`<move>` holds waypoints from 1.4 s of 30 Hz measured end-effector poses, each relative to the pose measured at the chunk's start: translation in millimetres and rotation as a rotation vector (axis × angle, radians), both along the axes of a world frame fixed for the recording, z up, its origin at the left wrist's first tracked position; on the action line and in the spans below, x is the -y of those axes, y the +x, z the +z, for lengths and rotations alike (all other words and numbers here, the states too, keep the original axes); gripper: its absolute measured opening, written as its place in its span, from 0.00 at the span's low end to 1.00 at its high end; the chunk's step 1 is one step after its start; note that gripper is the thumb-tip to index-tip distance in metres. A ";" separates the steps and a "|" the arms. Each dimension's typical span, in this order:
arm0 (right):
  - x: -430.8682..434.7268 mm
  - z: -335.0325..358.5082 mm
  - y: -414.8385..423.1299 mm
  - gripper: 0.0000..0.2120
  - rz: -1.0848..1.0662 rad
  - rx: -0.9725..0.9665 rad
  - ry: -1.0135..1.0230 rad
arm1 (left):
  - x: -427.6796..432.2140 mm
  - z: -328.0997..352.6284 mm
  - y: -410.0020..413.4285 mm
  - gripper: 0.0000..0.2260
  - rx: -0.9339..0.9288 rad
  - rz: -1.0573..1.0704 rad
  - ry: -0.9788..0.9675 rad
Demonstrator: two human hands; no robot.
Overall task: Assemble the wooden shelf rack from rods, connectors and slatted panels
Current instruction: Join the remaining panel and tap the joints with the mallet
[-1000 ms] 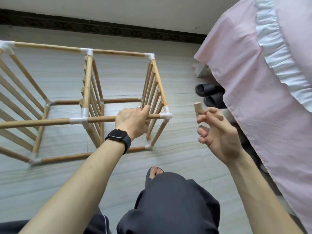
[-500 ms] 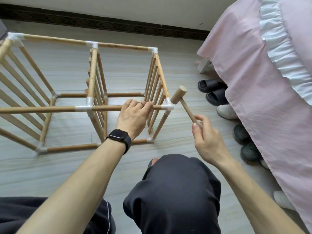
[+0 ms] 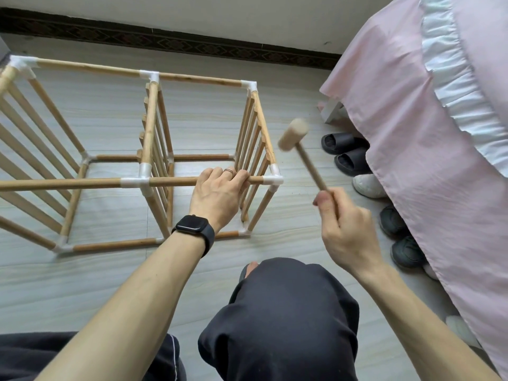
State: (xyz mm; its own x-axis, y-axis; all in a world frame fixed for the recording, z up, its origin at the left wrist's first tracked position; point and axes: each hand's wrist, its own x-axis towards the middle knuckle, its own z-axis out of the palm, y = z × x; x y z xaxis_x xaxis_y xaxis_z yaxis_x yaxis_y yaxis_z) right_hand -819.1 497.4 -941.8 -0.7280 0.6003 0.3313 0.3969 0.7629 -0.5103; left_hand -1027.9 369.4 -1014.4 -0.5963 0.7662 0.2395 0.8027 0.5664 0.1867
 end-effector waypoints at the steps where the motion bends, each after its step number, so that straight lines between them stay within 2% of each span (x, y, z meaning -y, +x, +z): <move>1: 1.7 1.4 -0.6 0.13 -0.012 -0.128 -0.002 | -0.2 -0.3 -0.1 0.13 0.000 0.002 0.002; 3: 7.2 -2.7 1.2 0.13 -0.045 -0.241 0.004 | -0.3 0.0 0.2 0.13 0.002 0.002 -0.001; 4: 9.0 -7.8 1.8 0.14 -0.059 -0.155 0.029 | -0.1 0.1 0.0 0.13 0.003 0.003 -0.005; 6: 9.7 -20.4 5.6 0.14 -0.063 0.291 0.006 | 0.5 0.9 -0.2 0.14 0.011 0.000 -0.012; 7: 6.5 -23.1 8.2 0.14 -0.079 0.426 -0.052 | 0.5 1.6 -0.6 0.14 0.018 -0.002 -0.015; 8: 2.1 -22.5 10.8 0.15 -0.088 0.423 -0.087 | 0.3 2.1 -0.3 0.15 0.022 -0.005 -0.015; 12: 3.2 -11.4 9.8 0.13 -0.132 -0.147 -0.014 | 0.9 2.1 0.6 0.15 0.007 -0.010 -0.011; 13: 6.1 -11.7 8.4 0.12 -0.130 -0.217 0.010 | 1.0 2.0 0.6 0.15 0.003 -0.011 -0.008; 14: 8.1 -14.0 6.7 0.12 -0.133 -0.196 0.038 | 1.1 2.3 0.7 0.15 0.004 -0.010 -0.009; 15: 7.7 -18.1 5.7 0.11 -0.133 -0.065 0.078 | 1.1 2.7 0.4 0.15 0.010 -0.011 -0.014; 17: 7.1 -26.4 7.0 0.12 -0.090 0.363 0.075 | 0.9 3.0 0.4 0.15 0.018 -0.012 -0.025; 18: 5.8 -27.1 7.2 0.12 -0.090 0.447 0.045 | 1.0 3.3 0.0 0.15 0.020 -0.014 -0.025; 19: 4.8 -24.9 7.0 0.13 -0.097 0.401 0.037 | 1.0 3.2 0.2 0.15 0.021 -0.015 -0.023; 22: 7.1 -10.7 5.1 0.15 -0.157 -0.023 0.109 | 0.7 1.7 0.1 0.15 0.011 -0.012 -0.010; 24: 9.0 -8.6 4.9 0.15 -0.155 -0.273 0.070 | 0.2 0.8 0.4 0.14 0.012 -0.010 -0.013; 25: 11.0 -10.3 5.0 0.15 -0.147 -0.305 0.033 | 0.2 0.5 0.0 0.14 0.011 -0.007 -0.017; 26: 11.0 -13.8 5.4 0.14 -0.145 -0.236 0.008 | 0.2 0.8 -0.3 0.14 0.008 -0.007 -0.022; 29: 5.5 -32.0 12.9 0.13 -0.129 0.363 -0.089 | 0.8 2.6 0.2 0.15 0.013 -0.006 -0.029; 30: 2.7 -33.9 16.5 0.15 -0.134 0.376 -0.112 | 0.3 2.7 0.4 0.14 0.018 -0.008 -0.029; 32: -2.0 -31.0 19.5 0.19 -0.154 0.208 -0.117 | -2.7 3.4 0.1 0.14 0.021 0.000 -0.035; 37: -3.1 -23.9 14.4 0.16 -0.183 0.131 -0.215 | -33.5 13.6 3.7 0.15 0.128 0.005 -0.079; 39: -4.2 -21.0 10.9 0.16 -0.193 0.099 -0.262 | -54.7 23.3 -0.4 0.15 0.280 -0.029 -0.080; 42: -2.7 -15.7 0.3 0.19 -0.201 0.043 -0.339 | -71.5 54.9 -14.7 0.24 0.576 -0.084 0.002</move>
State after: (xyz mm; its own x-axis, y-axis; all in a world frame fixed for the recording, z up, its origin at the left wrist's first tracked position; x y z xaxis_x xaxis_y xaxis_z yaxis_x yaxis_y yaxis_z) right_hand -818.7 500.1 -957.6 -0.5936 0.8024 0.0617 0.5479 0.4591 -0.6993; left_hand -1042.5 440.9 -959.6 -0.5677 0.8166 -0.1041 0.6136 0.5040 0.6078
